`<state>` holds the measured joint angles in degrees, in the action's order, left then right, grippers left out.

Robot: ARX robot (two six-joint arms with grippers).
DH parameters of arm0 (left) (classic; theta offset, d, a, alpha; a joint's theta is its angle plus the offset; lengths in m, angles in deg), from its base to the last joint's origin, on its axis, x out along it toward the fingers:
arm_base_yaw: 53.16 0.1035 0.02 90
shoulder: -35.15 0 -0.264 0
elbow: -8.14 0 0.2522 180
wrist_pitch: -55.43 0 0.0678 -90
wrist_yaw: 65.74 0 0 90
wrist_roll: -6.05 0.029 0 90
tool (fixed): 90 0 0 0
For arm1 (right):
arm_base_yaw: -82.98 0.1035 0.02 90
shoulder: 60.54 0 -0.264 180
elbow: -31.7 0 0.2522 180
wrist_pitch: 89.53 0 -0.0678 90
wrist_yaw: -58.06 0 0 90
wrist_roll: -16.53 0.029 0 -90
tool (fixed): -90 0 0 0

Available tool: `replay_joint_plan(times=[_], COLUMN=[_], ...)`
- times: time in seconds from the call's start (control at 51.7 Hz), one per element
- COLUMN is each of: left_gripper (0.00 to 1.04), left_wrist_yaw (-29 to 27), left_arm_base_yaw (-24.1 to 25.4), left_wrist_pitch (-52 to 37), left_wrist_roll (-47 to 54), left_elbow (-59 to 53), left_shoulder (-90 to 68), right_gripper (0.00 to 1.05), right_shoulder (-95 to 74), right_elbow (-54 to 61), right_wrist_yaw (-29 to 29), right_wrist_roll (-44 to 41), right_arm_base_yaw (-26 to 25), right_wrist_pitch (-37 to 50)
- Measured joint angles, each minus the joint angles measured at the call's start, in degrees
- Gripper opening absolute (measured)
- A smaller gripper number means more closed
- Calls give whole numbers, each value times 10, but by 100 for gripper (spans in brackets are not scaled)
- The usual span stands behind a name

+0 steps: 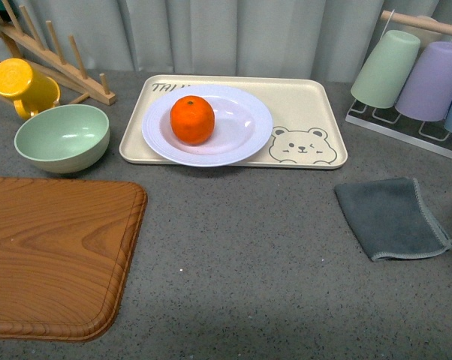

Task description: Place orange and plate with both arms

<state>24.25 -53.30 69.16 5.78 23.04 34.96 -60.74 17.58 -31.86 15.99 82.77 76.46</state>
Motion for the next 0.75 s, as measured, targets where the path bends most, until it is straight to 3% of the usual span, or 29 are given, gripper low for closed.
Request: replay_joint_plan(times=[0.755], left_gripper=[98], left_wrist_yaw=[0], left_arm_base_yaw=[0], left_wrist_pitch=[0], left_wrist_roll=[0], left_elbow=[0], left_shoulder=[0], right_gripper=[96], right_shoulder=[0], right_elbow=[0], right_wrist_yaw=[0], right_wrist_roll=[0], right_arm_base_yaw=[0], right_wrist_pitch=[0])
